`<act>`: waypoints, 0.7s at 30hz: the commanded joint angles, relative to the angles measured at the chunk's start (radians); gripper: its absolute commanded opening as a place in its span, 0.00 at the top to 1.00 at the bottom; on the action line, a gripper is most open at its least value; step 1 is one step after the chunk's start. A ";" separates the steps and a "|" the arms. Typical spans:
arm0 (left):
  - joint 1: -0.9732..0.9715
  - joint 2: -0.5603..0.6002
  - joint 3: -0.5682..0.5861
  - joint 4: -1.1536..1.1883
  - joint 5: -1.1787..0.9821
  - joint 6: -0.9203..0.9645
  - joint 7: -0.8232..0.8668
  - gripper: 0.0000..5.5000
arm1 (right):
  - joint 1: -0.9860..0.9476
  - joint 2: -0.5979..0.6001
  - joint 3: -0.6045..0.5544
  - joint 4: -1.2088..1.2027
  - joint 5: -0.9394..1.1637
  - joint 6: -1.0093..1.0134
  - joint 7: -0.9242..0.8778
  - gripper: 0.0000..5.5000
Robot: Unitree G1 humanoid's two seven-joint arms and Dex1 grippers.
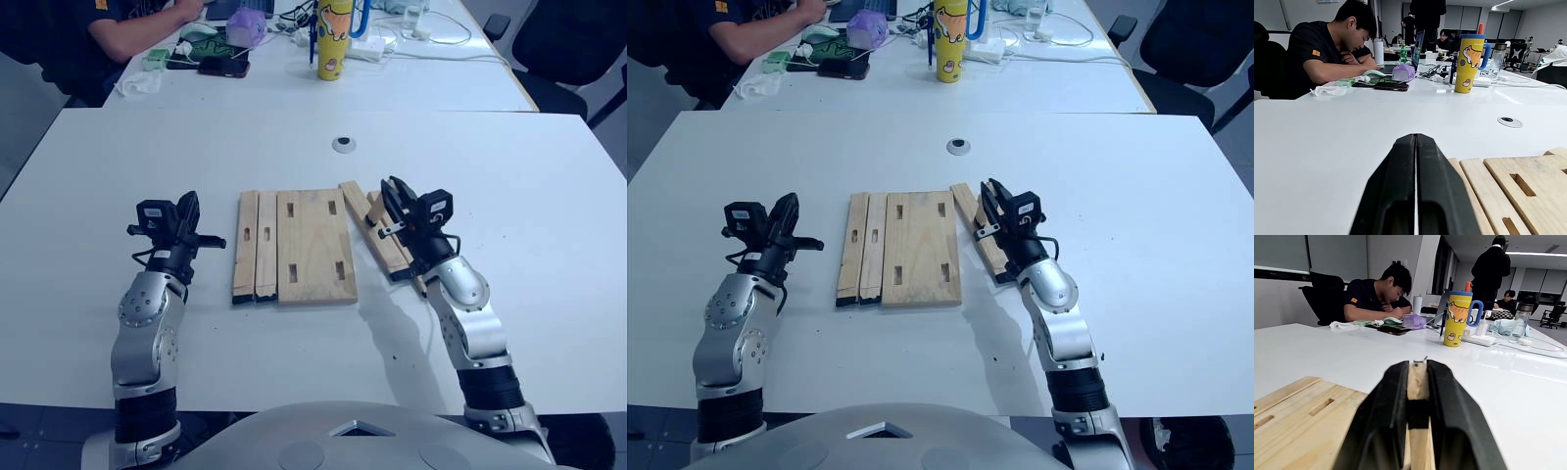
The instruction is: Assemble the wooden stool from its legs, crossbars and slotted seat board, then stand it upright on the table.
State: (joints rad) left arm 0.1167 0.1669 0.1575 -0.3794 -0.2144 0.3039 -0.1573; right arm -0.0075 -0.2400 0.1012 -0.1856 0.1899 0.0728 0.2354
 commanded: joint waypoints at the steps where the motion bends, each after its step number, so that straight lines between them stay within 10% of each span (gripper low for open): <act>1: -0.006 0.004 0.000 0.000 0.005 -0.002 0.004 1.00 | 0.035 -0.002 -0.014 0.077 0.002 0.247 -0.031 0.92; 9: -0.007 -0.003 -0.002 0.002 0.007 -0.009 0.011 1.00 | -0.018 0.022 -0.055 0.031 0.005 0.246 -0.049 0.75; 21: -0.004 -0.007 -0.007 0.010 0.010 -0.024 0.020 1.00 | -0.072 0.043 -0.081 -0.032 0.011 0.248 -0.045 0.75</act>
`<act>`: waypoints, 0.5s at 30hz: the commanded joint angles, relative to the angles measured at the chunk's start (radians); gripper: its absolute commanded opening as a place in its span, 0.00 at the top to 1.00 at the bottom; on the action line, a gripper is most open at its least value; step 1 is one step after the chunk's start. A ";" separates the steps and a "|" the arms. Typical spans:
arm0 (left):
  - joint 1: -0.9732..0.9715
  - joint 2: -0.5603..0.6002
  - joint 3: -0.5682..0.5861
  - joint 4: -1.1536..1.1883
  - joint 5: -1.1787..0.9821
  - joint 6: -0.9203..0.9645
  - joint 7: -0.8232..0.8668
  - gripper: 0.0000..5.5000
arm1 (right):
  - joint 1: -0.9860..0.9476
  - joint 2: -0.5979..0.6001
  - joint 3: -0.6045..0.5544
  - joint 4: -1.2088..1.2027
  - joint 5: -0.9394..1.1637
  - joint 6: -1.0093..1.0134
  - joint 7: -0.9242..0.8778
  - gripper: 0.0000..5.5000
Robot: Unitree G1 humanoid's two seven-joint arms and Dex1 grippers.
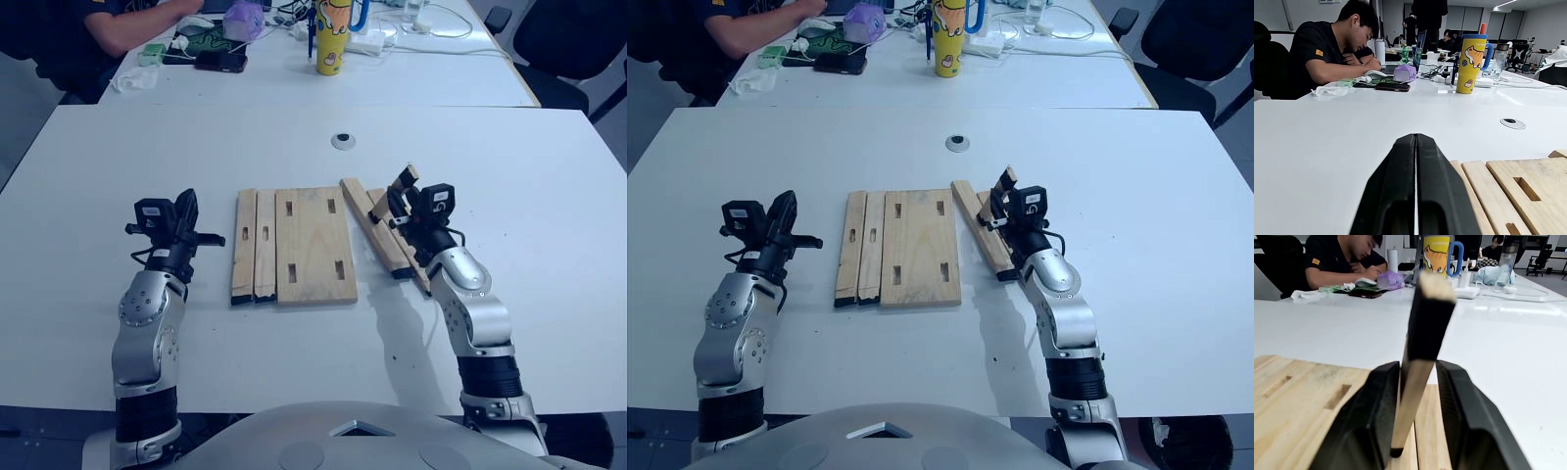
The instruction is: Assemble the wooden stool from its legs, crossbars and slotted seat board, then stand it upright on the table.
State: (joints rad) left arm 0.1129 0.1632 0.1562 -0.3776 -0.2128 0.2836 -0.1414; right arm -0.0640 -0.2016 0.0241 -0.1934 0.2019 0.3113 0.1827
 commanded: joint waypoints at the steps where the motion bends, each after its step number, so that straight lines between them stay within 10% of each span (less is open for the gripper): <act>1: -0.001 -0.003 -0.007 0.008 0.009 -0.005 0.005 1.00 | -0.018 0.004 -0.003 -0.033 -0.004 0.007 0.007 0.75; 15: 0.007 -0.010 -0.018 0.008 0.018 -0.018 0.012 1.00 | -0.274 0.042 -0.059 -0.218 0.049 0.129 -0.052 0.78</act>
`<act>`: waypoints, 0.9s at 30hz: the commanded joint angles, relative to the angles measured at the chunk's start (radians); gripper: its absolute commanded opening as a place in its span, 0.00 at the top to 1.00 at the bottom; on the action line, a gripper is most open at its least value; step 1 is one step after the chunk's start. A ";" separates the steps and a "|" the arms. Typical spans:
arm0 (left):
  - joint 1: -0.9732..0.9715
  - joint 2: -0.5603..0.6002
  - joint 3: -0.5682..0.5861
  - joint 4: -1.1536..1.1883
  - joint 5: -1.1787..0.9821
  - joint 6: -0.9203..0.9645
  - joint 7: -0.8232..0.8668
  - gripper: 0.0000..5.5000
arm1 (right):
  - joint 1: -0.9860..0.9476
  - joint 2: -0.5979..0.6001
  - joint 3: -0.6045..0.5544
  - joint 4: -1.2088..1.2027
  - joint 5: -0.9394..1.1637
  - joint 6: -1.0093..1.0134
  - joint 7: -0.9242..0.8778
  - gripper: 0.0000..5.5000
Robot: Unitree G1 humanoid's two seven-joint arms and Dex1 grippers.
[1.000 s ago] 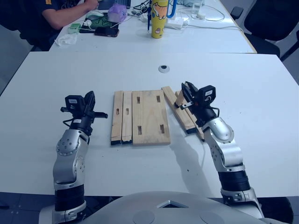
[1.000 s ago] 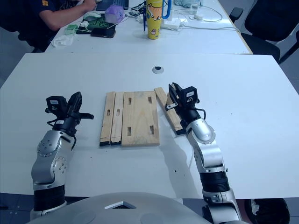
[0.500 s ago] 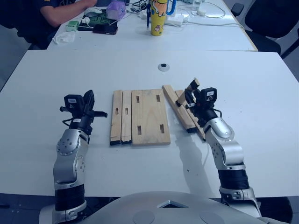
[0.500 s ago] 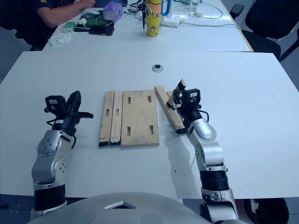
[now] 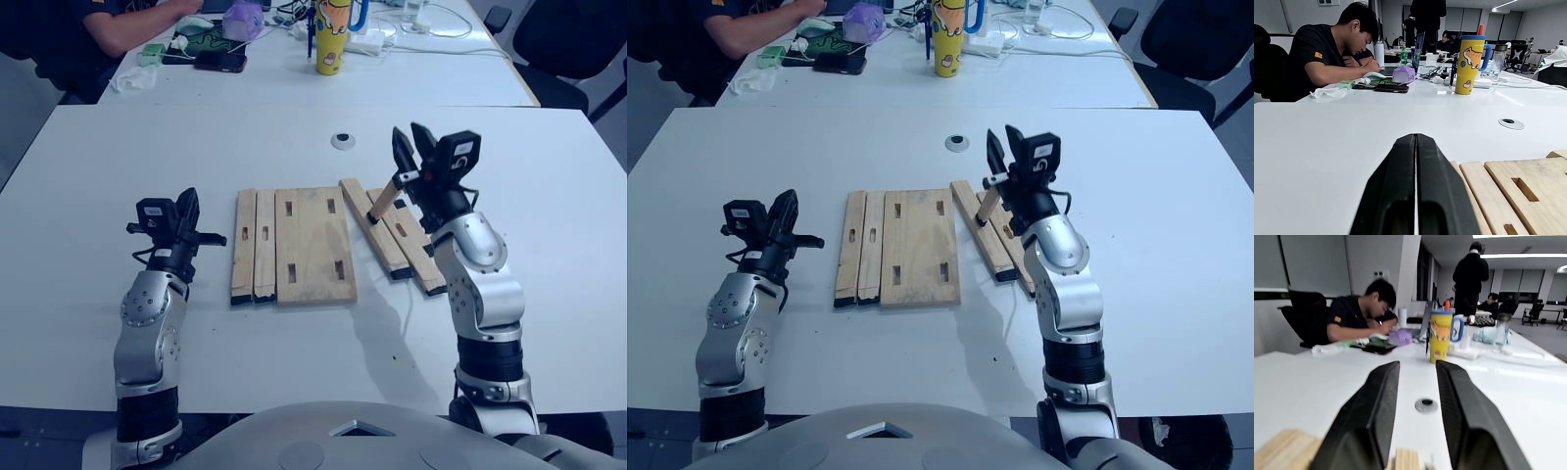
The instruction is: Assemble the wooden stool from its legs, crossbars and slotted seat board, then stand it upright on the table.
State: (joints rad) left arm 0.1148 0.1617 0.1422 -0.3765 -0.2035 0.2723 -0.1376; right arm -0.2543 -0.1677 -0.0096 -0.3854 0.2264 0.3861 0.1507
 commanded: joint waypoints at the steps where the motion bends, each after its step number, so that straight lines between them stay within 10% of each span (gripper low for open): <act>1: 0.005 -0.010 -0.005 0.007 0.009 -0.008 0.010 1.00 | -0.116 0.008 -0.030 -0.019 0.030 0.069 -0.021 0.79; 10: -0.008 -0.026 -0.011 0.028 0.017 -0.030 0.025 1.00 | -0.419 -0.011 -0.092 0.137 0.049 0.064 -0.014 0.99; 27: -0.040 -0.006 0.003 0.047 0.008 -0.026 0.002 1.00 | -0.138 0.047 -0.023 0.244 0.055 0.107 0.036 0.99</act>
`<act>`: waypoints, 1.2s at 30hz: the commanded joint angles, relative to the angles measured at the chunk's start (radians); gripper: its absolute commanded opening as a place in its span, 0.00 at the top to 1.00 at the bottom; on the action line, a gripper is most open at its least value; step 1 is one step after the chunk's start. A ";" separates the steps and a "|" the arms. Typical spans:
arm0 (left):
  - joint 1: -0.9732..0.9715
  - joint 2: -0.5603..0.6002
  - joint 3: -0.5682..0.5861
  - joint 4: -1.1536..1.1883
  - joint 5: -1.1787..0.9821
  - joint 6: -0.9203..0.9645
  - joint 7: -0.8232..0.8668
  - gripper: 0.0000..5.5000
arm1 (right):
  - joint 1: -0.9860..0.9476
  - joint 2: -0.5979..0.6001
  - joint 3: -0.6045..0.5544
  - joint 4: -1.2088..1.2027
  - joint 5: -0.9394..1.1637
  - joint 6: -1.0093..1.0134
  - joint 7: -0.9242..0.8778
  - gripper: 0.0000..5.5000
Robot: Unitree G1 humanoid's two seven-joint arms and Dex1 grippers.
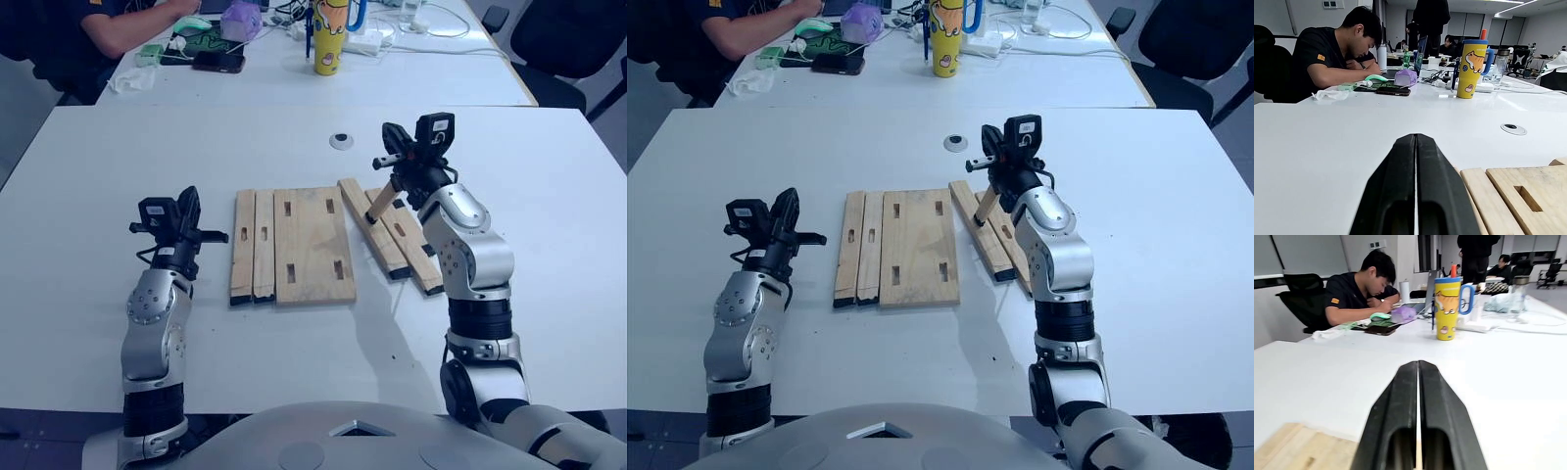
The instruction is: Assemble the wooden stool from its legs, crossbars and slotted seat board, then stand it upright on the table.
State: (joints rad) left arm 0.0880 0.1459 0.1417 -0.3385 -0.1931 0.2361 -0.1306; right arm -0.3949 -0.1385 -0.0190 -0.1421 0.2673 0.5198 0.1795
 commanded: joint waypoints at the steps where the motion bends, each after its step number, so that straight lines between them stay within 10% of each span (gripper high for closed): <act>1: -0.014 0.010 0.003 0.008 -0.002 0.010 -0.006 1.00 | -0.006 0.025 -0.027 -0.015 0.020 -0.059 0.002 0.99; 13: -0.021 0.004 -0.002 0.016 -0.003 0.007 -0.007 1.00 | -0.217 -0.002 -0.126 -0.192 0.045 -0.159 -0.062 0.99; 21: -0.002 -0.005 0.001 -0.004 -0.001 0.008 0.006 1.00 | 0.094 -0.069 0.114 0.026 -0.058 -0.035 0.080 0.99; 36: -0.001 -0.003 -0.008 -0.009 -0.007 0.020 0.000 1.00 | -0.018 0.047 -0.066 -0.141 0.009 -0.236 -0.037 0.99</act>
State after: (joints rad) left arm 0.0839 0.1423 0.1395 -0.3411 -0.1953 0.2446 -0.1273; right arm -0.3694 -0.0895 -0.0440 -0.2538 0.2919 0.3142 0.1827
